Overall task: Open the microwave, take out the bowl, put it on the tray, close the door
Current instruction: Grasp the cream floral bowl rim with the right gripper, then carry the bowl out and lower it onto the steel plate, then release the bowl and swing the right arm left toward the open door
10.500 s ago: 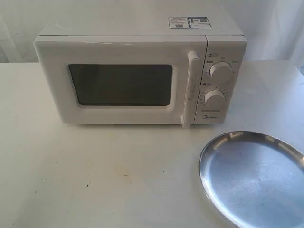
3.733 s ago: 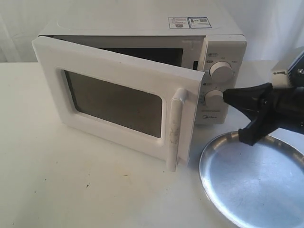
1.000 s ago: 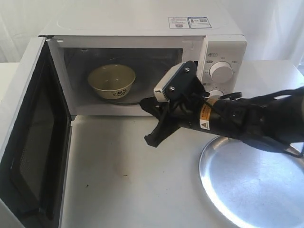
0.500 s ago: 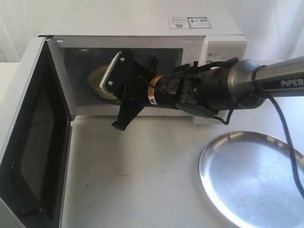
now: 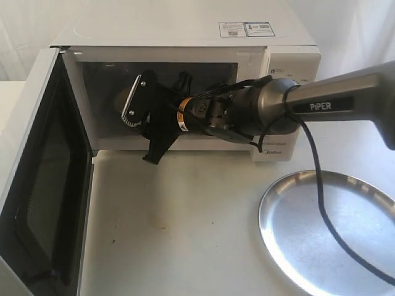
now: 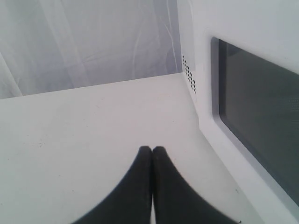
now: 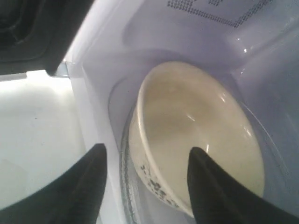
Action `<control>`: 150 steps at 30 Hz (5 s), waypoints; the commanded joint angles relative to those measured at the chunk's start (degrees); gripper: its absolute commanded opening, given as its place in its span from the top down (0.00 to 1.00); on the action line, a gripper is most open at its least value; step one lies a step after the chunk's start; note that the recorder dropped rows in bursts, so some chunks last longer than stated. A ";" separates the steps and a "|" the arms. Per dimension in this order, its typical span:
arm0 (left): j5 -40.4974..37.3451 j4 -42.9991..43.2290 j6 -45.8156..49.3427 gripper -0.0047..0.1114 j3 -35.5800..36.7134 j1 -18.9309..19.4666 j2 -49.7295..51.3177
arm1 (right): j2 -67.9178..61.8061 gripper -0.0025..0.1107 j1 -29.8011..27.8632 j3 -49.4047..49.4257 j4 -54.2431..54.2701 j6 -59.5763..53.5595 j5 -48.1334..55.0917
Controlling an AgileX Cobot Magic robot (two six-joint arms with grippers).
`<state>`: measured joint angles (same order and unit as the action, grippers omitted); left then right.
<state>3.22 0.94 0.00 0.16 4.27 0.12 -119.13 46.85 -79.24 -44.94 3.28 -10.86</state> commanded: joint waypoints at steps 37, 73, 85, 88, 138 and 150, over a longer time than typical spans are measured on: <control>0.22 -0.44 0.00 0.96 -0.16 -0.07 -0.12 | 6.77 0.98 5.40 1.19 1.42 10.02 14.72; 0.22 -0.44 0.00 0.96 -0.16 -0.07 -0.12 | 45.07 0.98 7.30 61.05 -39.56 87.31 38.88; 0.22 -0.44 0.00 0.96 -0.16 -0.07 -0.12 | 42.21 0.98 7.30 61.64 -40.21 90.39 39.01; 0.22 -0.44 0.00 0.96 -0.16 -0.07 -0.12 | 42.21 0.98 7.30 61.64 -41.23 93.36 39.01; 0.22 -0.44 0.00 0.96 -0.16 -0.07 -0.12 | 64.66 0.98 7.41 38.29 -55.01 90.61 0.23; 0.22 -0.44 0.00 0.96 -0.16 -0.07 -0.12 | 39.39 0.98 11.66 12.65 -24.91 56.27 -4.08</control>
<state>3.22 0.94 0.00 0.16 4.27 0.12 -74.83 55.96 -61.85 -76.95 68.86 -18.41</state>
